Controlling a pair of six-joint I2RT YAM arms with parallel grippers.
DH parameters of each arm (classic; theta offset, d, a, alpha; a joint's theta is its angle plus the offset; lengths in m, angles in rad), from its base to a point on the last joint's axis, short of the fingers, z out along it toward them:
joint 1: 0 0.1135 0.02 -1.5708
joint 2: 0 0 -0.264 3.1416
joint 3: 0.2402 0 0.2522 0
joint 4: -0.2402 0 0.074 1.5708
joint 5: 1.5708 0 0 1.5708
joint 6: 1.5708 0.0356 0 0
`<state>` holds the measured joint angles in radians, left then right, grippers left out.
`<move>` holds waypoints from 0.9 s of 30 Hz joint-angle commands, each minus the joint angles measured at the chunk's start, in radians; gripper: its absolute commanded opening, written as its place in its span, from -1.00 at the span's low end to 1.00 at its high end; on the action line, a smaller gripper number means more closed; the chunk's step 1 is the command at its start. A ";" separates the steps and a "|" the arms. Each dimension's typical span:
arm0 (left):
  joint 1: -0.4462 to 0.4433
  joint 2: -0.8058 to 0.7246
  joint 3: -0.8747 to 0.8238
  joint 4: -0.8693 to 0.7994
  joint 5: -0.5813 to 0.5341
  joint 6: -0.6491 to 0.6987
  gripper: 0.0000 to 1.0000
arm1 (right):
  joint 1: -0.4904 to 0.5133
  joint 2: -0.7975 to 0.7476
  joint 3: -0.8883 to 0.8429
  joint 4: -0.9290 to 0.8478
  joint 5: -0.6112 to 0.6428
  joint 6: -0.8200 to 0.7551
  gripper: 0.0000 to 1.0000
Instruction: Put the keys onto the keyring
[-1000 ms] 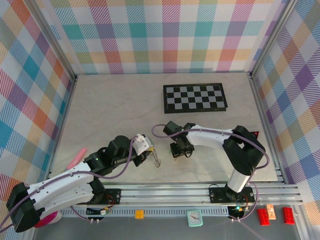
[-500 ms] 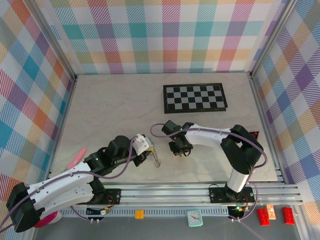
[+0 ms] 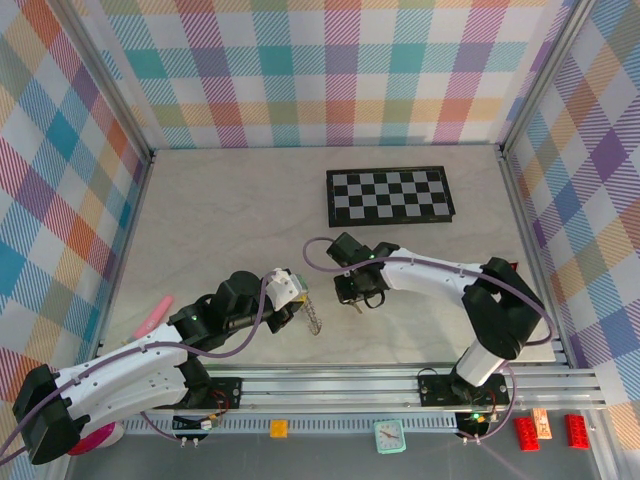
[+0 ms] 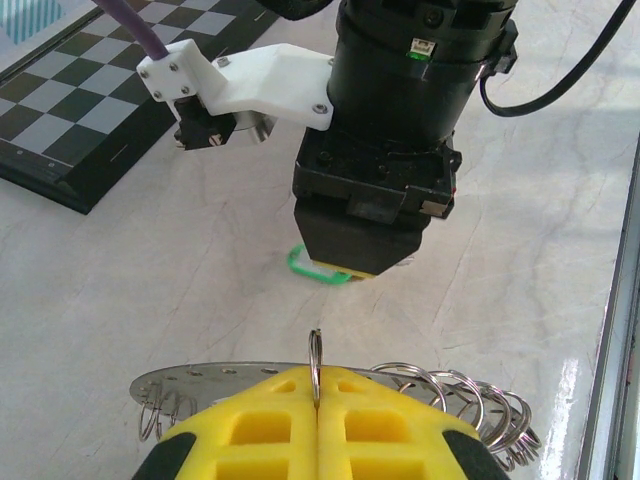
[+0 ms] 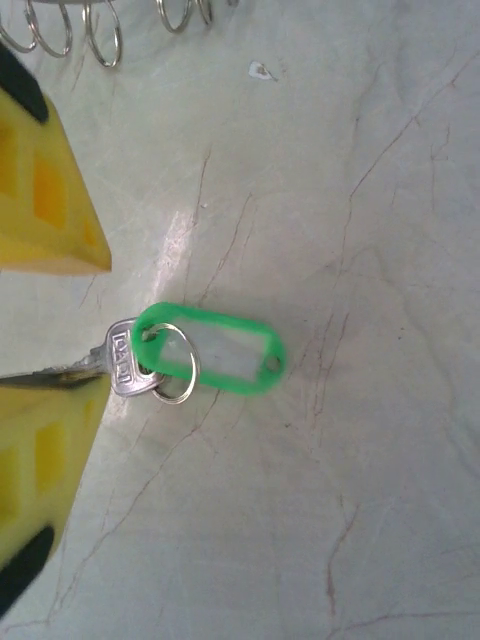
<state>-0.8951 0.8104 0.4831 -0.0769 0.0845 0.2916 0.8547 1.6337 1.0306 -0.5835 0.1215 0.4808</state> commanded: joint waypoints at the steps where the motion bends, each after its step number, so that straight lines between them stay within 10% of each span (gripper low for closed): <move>1: -0.011 -0.012 0.008 0.027 0.000 0.002 -1.00 | -0.035 -0.010 -0.017 -0.016 0.016 -0.003 -0.27; 27: -0.011 -0.008 0.010 0.024 0.000 0.002 -1.00 | -0.018 0.165 0.106 -0.056 0.018 -0.014 -0.09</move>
<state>-0.8951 0.8104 0.4831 -0.0772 0.0845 0.2916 0.8268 1.7672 1.1080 -0.6006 0.1127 0.4564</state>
